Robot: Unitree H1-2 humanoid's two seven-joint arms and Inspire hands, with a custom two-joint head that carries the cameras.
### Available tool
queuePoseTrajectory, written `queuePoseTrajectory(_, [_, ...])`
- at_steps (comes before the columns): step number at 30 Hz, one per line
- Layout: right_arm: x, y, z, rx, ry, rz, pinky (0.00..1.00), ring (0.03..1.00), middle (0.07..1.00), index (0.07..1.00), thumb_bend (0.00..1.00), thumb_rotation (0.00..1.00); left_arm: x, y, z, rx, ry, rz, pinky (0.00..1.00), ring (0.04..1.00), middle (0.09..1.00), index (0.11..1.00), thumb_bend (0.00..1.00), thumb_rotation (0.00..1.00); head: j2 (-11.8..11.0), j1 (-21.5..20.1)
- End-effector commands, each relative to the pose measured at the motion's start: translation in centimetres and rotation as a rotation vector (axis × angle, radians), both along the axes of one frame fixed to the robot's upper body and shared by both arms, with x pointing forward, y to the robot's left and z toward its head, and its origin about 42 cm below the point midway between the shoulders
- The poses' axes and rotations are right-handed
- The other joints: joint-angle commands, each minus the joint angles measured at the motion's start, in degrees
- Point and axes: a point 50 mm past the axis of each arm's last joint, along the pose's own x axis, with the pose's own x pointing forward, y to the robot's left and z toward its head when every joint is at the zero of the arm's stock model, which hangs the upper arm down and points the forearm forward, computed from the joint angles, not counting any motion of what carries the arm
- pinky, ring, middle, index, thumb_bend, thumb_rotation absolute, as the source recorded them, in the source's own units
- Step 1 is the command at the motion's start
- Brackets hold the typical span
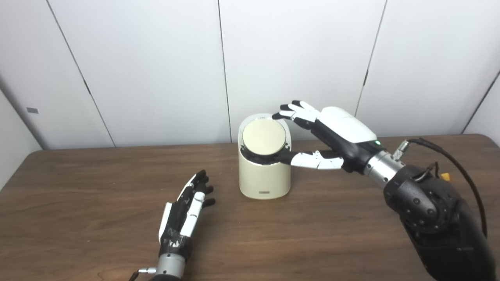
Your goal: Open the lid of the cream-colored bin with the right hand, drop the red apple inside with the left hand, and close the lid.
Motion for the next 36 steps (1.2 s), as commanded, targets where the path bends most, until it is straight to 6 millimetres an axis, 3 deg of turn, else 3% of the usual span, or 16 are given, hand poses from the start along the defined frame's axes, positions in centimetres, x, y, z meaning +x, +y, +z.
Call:
queuePoseTrajectory(1, [-0.4,-0.7,1.5,0.039,-0.076,-0.005,0.9,0.983,0.952,0.882,0.52,1.0,0.7,-0.1,1.9,-0.01,-0.079,-0.007,0.77,0.852,0.907,0.924,0.54,0.74,-0.1,0.0])
queuePoseTrajectory(3, [-0.6,-1.3,1.1,0.065,-0.06,-0.022,0.96,0.981,0.95,0.882,0.51,1.0,0.7,0.0,1.9,-0.009,-0.078,-0.006,0.77,0.852,0.907,0.923,0.54,0.74,-0.2,0.4])
queuePoseTrajectory(7, [-0.9,-2.7,0.0,0.139,-0.025,-0.058,0.92,0.964,0.929,0.877,0.5,1.0,0.4,0.3,2.2,-0.004,-0.085,0.007,0.77,0.85,0.897,0.913,0.53,0.74,0.0,0.8])
queuePoseTrajectory(14, [-1.8,-4.8,-3.7,0.363,0.14,-0.111,0.85,0.908,0.928,0.9,0.48,1.0,-1.0,1.1,3.0,0.015,-0.109,0.04,0.81,0.857,0.89,0.897,0.52,0.76,0.9,1.4])
queuePoseTrajectory(20, [-2.9,-4.8,-7.5,0.615,0.274,-0.178,0.84,0.907,0.934,0.917,0.5,1.0,-3.2,2.5,3.2,0.057,-0.139,0.046,0.82,0.866,0.896,0.918,0.51,0.8,1.3,1.8])
queuePoseTrajectory(25, [-3.9,-4.3,-10.4,0.723,0.335,-0.2,0.86,0.927,0.948,0.935,0.52,1.0,-4.8,3.8,2.9,0.064,-0.163,0.077,0.83,0.871,0.897,0.921,0.51,0.83,1.6,1.6])
queuePoseTrajectory(36, [-7.4,-3.6,-14.1,0.903,0.426,-0.259,1.0,0.994,0.974,0.973,0.52,1.0,-8.2,6.6,0.5,0.1,-0.083,0.14,0.93,0.923,0.931,0.93,0.43,0.91,2.5,1.1])
